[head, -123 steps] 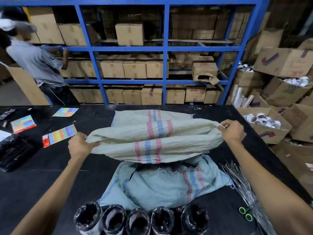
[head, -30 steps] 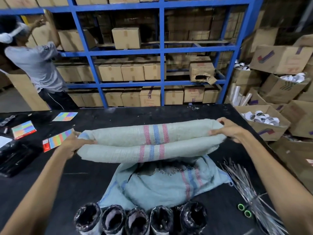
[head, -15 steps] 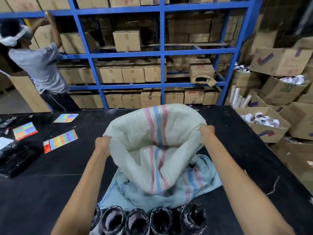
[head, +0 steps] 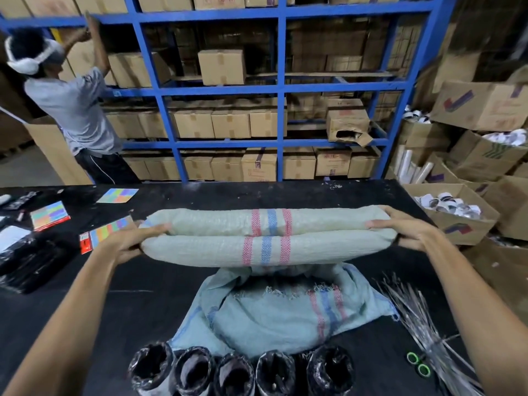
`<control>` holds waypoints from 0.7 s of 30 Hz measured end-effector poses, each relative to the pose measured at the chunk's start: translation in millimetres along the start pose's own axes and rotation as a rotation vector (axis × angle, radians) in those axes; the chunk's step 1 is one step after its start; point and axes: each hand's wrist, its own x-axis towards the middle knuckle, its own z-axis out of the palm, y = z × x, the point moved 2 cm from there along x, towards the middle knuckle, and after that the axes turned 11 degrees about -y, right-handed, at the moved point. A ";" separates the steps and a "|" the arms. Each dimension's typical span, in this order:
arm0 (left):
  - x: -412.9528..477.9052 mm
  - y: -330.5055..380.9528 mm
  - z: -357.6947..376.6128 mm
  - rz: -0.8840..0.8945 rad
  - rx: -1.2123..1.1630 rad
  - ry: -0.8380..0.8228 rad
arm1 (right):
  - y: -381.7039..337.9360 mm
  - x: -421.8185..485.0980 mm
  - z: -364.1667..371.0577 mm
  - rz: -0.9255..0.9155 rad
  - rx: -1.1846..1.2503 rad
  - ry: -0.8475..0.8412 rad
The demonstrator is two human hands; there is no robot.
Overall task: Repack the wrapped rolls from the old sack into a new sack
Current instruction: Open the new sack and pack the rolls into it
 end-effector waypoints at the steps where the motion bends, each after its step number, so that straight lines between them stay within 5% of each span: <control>1: 0.7 -1.0 -0.2 -0.007 0.160 0.049 | -0.1 0.2 0.1 -0.002 -0.126 0.045; 7: 7.4 -2.3 5.9 0.101 0.708 0.329 | 3.6 10.9 6.4 0.029 -0.557 0.060; 11: 1.8 -8.7 12.1 0.084 0.752 0.470 | 6.3 12.4 11.8 0.148 -0.762 0.029; 15: -2.4 -15.4 38.8 0.059 0.421 0.569 | 15.3 27.1 26.1 0.099 -0.816 0.476; 18: 20.9 -21.0 56.4 0.041 -0.204 0.310 | 11.6 24.2 66.5 -0.057 -0.458 0.777; 21: 22.5 -14.7 86.5 0.008 -0.747 0.153 | 8.5 31.9 91.3 -0.120 -0.038 0.772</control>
